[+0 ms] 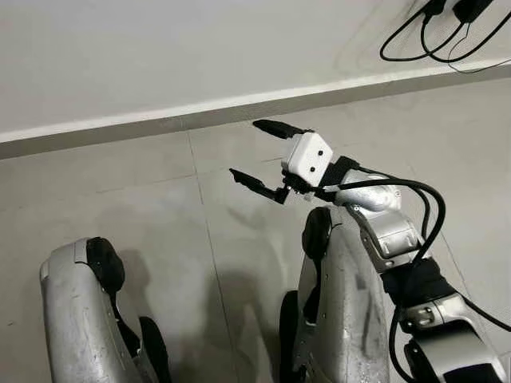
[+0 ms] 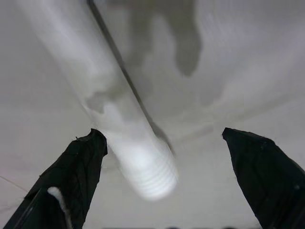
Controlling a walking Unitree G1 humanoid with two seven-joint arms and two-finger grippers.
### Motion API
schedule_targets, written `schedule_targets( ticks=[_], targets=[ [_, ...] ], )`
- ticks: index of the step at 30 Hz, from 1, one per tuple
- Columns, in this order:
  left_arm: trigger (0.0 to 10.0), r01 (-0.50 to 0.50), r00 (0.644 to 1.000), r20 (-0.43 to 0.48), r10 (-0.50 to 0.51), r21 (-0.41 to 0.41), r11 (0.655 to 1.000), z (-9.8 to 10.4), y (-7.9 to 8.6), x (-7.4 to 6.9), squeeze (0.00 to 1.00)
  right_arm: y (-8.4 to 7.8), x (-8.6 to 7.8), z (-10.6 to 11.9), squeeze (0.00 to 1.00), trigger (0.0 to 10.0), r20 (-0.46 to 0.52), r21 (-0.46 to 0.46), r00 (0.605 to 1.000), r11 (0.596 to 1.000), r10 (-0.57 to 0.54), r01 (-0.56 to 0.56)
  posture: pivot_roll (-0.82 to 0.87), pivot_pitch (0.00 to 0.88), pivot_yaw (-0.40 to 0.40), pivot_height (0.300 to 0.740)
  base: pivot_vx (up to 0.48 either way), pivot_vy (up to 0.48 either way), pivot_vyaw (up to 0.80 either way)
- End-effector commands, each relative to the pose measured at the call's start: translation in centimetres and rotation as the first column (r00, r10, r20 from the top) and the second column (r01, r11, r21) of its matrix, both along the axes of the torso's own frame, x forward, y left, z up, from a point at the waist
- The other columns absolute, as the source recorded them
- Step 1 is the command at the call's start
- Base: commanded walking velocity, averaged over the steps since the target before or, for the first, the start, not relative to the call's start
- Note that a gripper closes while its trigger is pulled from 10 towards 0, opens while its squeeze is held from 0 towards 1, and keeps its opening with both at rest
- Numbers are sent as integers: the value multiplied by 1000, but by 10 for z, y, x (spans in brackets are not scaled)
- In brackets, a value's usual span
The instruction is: Building children table
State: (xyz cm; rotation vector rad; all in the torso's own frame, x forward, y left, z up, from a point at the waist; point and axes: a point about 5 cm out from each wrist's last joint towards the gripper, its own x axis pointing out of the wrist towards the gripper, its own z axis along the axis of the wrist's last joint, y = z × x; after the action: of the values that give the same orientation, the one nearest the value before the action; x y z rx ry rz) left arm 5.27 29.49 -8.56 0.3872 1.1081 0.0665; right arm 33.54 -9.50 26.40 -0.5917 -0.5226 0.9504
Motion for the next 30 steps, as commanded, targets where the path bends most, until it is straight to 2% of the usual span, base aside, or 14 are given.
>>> schedule_targets(
  ticks=[1, 5, 6, 8, 9, 11, 16, 26, 29, 30],
  targets=[
    [10000, -57, 998, -25, 58, 30, 998, 3, 14, -12, 0, 3, -1, -6, 0, 10000, -23, -2, 1000, 1000, 20, -20, -200, 531, -113, 300, 0, 0, 0],
    [10000, -73, 996, 60, 64, 160, 984, 23, 46, 19, 0, 4, -1, -6, 0, 10000, -22, 1, 1000, 1000, 20, -20, -199, 529, -108, 300, 0, 0, 0],
    [10000, -73, 996, 60, 64, 160, 984, 23, 46, 19, 0, 4, -1, -6, 0, 10000, -22, 1, 1000, 1000, 20, -20, -199, 529, -108, 300, 0, 0, 0],
    [10000, -62, 995, 88, 42, 236, 970, 31, 57, 19, 0, 3, -1, -6, 0, 10000, -23, -1, 1000, 1000, 16, -16, -201, 529, -108, 300, 0, 0, 0],
    [10000, -62, 995, 88, 42, 236, 970, 31, 57, 19, 0, 3, -1, -6, 0, 10000, -23, -1, 1000, 1000, 16, -16, -201, 529, -108, 300, 0, 0, 0],
    [10000, -67, 994, 98, 39, 301, 951, 40, 71, 17, 0, 1, 0, -6, 0, 10000, -27, -4, 1000, 1000, 9, -9, -209, 534, -110, 300, 0, 0, 0],
    [10000, -68, 995, 88, 38, 368, 928, 53, 90, 13, 0, -1, 0, -7, 0, 10000, -32, -7, 999, 1000, 5, -6, -211, 534, -112, 300, 0, 0, 0],
    [10000, -62, 994, 107, 22, 390, 919, 54, 90, 15, 0, -2, -1, -5, 0, 10000, -32, -8, 999, 1000, 8, -9, -229, 542, -123, 300, 0, 0, 0],
    [10000, -115, 978, 205, 34, 398, 910, 56, 85, 23, 0, 0, -3, -5, 0, 10000, -31, -5, 999, 1000, 26, -26, -226, 545, -125, 300, 0, 0, 0],
    [10000, -115, 978, 205, 34, 398, 910, 56, 85, 23, 0, 0, -3, -5, 0, 10000, -31, -5, 999, 1000, 26, -26, -226, 545, -125, 300, 0, 0, 0]
  ],
)
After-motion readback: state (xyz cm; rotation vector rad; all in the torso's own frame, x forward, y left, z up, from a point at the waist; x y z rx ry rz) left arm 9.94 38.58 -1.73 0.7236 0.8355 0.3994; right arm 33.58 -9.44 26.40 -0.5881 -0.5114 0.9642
